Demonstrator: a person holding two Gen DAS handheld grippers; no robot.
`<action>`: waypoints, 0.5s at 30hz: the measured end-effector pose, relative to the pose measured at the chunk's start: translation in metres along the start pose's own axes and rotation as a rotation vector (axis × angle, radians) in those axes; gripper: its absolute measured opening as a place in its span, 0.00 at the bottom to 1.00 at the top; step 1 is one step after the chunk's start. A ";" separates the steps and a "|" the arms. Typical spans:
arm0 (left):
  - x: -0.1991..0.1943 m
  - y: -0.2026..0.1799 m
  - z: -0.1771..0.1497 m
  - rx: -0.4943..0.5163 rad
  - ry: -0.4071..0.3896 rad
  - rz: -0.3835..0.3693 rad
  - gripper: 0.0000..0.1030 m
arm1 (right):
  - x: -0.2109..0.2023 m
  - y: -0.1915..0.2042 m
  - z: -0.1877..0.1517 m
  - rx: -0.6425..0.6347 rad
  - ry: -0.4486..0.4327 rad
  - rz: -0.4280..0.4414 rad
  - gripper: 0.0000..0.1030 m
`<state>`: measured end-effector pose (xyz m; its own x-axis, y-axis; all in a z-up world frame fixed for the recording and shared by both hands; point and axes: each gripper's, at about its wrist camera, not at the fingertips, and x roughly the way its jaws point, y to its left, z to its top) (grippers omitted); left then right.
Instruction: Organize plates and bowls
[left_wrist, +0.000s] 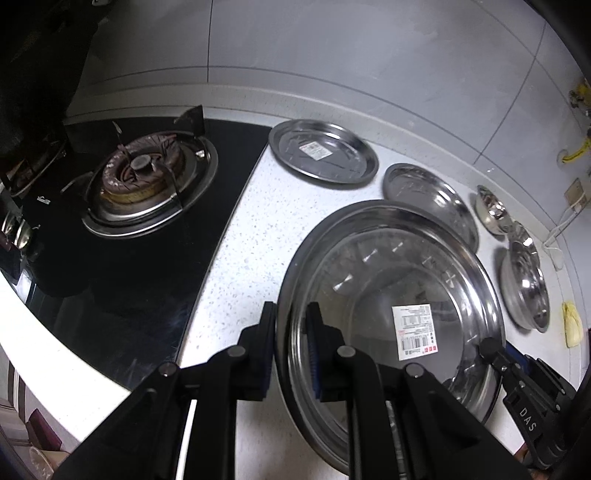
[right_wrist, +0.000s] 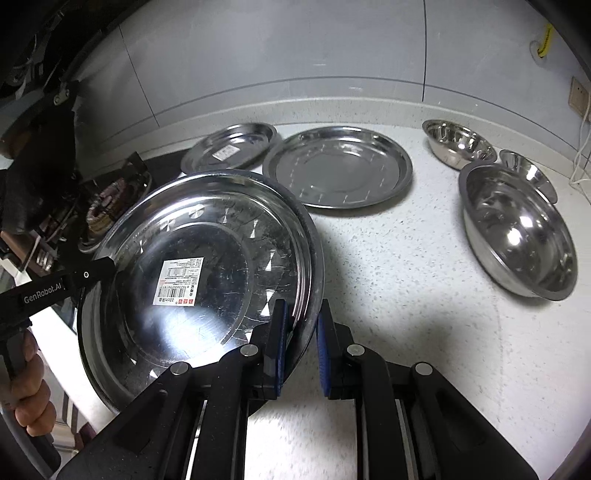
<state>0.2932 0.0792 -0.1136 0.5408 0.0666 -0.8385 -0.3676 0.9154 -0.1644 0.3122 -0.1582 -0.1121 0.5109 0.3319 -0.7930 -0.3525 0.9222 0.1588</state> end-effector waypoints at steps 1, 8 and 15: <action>-0.004 -0.001 0.000 0.010 0.001 0.002 0.14 | -0.004 0.001 0.000 0.001 -0.002 0.001 0.13; -0.036 0.012 -0.002 0.061 0.015 -0.075 0.14 | -0.037 0.018 -0.011 0.011 0.003 -0.031 0.13; -0.074 0.052 -0.009 0.136 0.040 -0.158 0.14 | -0.061 0.057 -0.023 0.011 0.039 -0.029 0.13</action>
<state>0.2274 0.1182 -0.0649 0.5526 -0.0955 -0.8280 -0.1733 0.9585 -0.2263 0.2429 -0.1305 -0.0683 0.4894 0.2973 -0.8198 -0.3291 0.9335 0.1422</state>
